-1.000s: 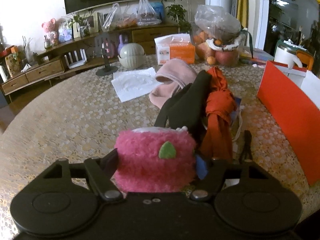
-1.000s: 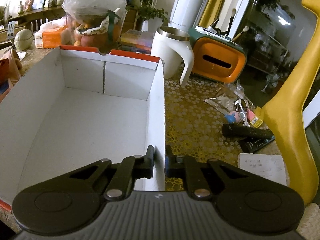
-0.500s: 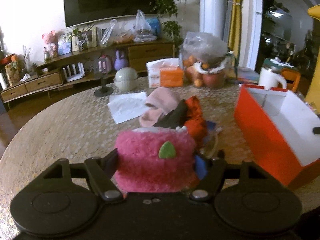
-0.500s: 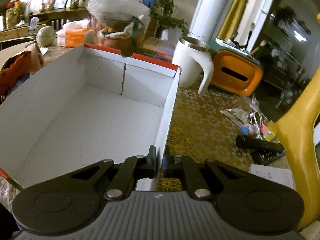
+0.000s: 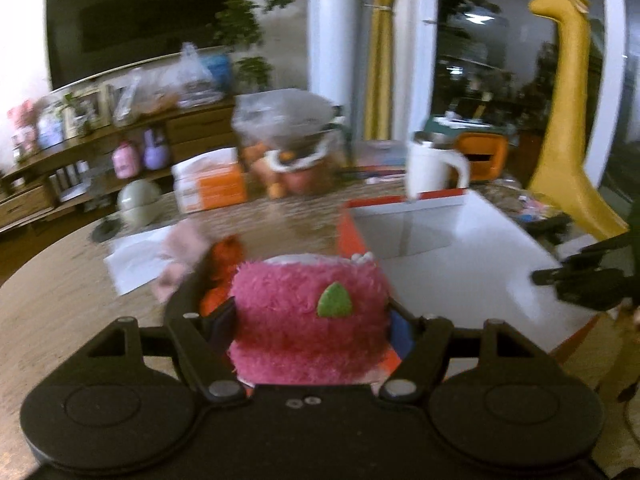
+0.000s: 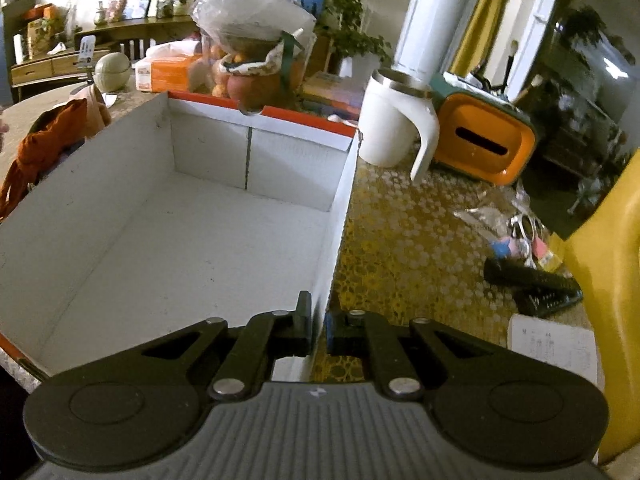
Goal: Organize objects
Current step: 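Lift the pink plush with the left gripper and carry it over the white box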
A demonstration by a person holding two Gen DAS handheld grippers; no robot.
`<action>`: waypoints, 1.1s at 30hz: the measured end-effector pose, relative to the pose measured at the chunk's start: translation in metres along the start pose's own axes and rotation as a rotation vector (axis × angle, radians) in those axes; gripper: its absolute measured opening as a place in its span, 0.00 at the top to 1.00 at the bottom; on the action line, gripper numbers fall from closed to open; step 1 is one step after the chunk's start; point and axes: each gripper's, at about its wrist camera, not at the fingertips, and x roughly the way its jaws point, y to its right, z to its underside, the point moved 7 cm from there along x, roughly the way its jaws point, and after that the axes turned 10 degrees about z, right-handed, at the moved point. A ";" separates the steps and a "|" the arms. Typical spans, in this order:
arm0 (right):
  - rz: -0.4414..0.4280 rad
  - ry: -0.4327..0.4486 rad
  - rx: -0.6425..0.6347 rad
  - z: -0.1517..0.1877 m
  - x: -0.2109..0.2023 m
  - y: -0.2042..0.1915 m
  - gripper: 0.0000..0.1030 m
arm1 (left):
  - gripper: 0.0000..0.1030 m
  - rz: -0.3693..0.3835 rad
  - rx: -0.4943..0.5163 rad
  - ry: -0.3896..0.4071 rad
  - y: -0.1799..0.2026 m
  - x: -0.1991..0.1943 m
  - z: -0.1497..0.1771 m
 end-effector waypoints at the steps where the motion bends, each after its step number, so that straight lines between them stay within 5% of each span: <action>1: 0.001 0.000 -0.001 0.000 -0.001 -0.001 0.94 | 0.30 0.013 0.011 -0.003 0.008 0.004 -0.003; 13: -0.010 -0.008 0.021 0.006 -0.005 0.001 0.95 | 0.30 0.117 0.080 -0.088 0.078 0.074 -0.023; 33: -0.045 -0.049 0.018 0.008 -0.003 0.005 0.94 | 0.28 0.142 0.058 -0.449 0.114 0.188 0.002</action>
